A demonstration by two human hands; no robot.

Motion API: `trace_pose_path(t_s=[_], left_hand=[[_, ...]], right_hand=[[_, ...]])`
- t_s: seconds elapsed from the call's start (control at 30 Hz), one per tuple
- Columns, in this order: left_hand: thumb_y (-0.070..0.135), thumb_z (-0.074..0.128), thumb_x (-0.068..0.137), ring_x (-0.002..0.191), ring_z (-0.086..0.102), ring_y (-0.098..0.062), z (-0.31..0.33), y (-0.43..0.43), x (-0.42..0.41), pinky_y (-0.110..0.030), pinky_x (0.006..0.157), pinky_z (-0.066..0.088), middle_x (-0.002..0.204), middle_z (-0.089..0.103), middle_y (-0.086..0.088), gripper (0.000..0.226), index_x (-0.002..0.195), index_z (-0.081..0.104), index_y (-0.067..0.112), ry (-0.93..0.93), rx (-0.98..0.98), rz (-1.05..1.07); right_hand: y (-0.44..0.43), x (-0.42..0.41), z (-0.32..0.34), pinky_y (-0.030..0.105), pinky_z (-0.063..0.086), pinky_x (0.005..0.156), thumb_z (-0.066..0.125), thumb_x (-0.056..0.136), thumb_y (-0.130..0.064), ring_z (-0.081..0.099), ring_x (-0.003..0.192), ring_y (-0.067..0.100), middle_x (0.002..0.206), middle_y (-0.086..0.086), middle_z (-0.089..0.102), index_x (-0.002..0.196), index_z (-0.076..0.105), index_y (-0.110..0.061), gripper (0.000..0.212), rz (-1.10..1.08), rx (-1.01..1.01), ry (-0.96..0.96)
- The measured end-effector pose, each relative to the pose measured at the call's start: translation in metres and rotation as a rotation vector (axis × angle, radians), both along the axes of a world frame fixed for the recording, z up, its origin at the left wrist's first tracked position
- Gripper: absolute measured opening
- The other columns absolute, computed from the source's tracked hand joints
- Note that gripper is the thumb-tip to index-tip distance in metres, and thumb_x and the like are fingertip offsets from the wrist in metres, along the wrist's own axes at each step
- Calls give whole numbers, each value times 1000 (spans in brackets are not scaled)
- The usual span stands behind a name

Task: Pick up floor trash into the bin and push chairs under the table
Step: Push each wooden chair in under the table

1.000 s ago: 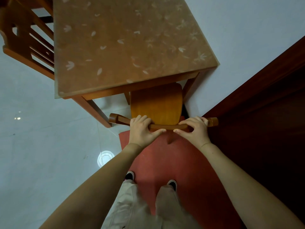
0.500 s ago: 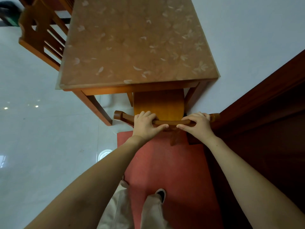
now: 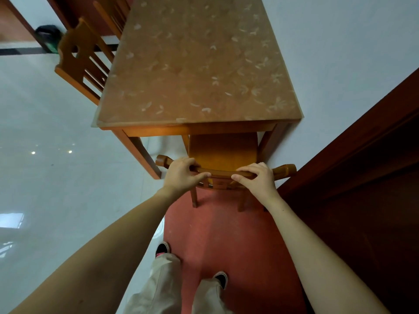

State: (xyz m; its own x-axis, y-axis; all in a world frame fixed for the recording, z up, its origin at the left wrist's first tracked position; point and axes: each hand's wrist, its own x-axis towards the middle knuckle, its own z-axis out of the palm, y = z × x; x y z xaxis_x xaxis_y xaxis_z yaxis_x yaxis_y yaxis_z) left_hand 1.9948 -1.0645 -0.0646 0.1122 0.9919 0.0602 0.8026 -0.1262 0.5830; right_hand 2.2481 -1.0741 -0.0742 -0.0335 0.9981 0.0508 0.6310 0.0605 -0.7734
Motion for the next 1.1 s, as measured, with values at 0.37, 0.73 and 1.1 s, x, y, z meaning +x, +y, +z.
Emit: trace_pose_path(t_s=[0.37,0.73,1.1], left_hand=[[73,60,66,74,49,-11,-8,21,33,-37,67,44,73,56,7,53,75,60,20,-57,-15,42],[75,56,66,79,47,-12,-11,56,48,-32,73,27,75,55,8,55,74,55,21,-97,-14,8],[73,58,67,79,47,-13,-12,90,57,-32,74,23,73,49,14,49,73,52,24,-132,11,14]], right_hand=[[30,36,0,41,44,88,80,70,-50,52,91,10,85,-16,68,89,78,-32,26,52,-2,4],[69,55,1,34,42,87,79,70,-51,51,90,0,83,-20,66,88,77,-32,26,91,22,3],[106,62,3,37,43,87,68,68,-64,51,88,3,83,-23,64,89,77,-32,40,108,24,1]])
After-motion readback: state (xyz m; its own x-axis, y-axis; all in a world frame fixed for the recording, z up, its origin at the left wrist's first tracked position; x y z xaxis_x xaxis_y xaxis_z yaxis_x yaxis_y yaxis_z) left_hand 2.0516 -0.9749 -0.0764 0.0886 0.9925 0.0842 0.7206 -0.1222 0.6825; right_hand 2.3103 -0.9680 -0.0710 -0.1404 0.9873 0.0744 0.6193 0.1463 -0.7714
